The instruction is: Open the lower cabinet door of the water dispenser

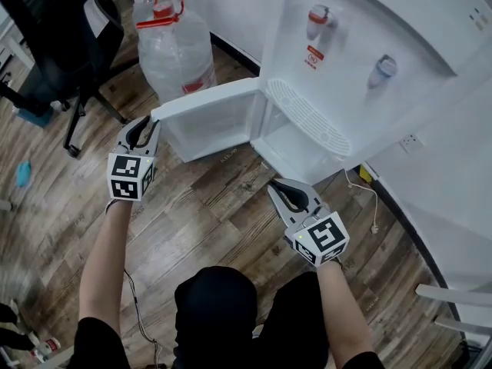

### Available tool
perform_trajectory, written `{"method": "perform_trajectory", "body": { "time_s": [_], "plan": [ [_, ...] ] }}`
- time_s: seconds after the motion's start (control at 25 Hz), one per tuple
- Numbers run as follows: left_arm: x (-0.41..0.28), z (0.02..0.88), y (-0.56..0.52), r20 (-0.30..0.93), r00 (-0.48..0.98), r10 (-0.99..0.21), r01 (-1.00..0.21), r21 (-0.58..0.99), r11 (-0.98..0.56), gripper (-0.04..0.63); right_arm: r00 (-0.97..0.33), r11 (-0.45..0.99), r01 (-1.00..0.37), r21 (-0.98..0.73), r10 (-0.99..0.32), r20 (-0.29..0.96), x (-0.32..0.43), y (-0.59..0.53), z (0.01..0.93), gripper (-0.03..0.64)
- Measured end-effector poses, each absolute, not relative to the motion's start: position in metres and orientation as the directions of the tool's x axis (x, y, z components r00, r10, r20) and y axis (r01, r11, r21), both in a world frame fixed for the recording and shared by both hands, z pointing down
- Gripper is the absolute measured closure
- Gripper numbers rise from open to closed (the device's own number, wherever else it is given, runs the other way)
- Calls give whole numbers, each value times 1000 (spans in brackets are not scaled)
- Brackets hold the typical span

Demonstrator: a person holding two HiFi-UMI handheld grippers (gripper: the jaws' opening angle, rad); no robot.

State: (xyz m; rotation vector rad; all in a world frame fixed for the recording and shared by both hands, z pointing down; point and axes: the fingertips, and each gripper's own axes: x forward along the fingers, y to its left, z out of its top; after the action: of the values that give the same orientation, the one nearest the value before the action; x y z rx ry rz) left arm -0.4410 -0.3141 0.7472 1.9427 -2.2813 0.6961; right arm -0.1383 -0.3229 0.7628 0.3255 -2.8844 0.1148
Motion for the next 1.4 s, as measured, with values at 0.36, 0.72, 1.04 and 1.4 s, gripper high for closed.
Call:
{"method": "perform_trajectory", "body": {
  "time_s": [0.36,0.72,1.04,1.4],
  "plan": [
    [-404,720,-294,312,-166,-936,-962,-260,84,488,-939,957,-288,-44,-273,209,-100,-339,750,584],
    [-280,722,-312,323,44,-946,-980,-167,-103,562,-915,926,-375,-39,-363,174,-47,-345,740,584],
    [-181,685,-338,335,220,-916,-953,-125,-275,580,-869,877,-474,-80,-451,203,5,-344,703,585],
    [-111,556,-299,399,326,-857,-928,-37,-370,581,-828,816,-551,-175,-508,238,48,-298,562,586]
  ]
}}
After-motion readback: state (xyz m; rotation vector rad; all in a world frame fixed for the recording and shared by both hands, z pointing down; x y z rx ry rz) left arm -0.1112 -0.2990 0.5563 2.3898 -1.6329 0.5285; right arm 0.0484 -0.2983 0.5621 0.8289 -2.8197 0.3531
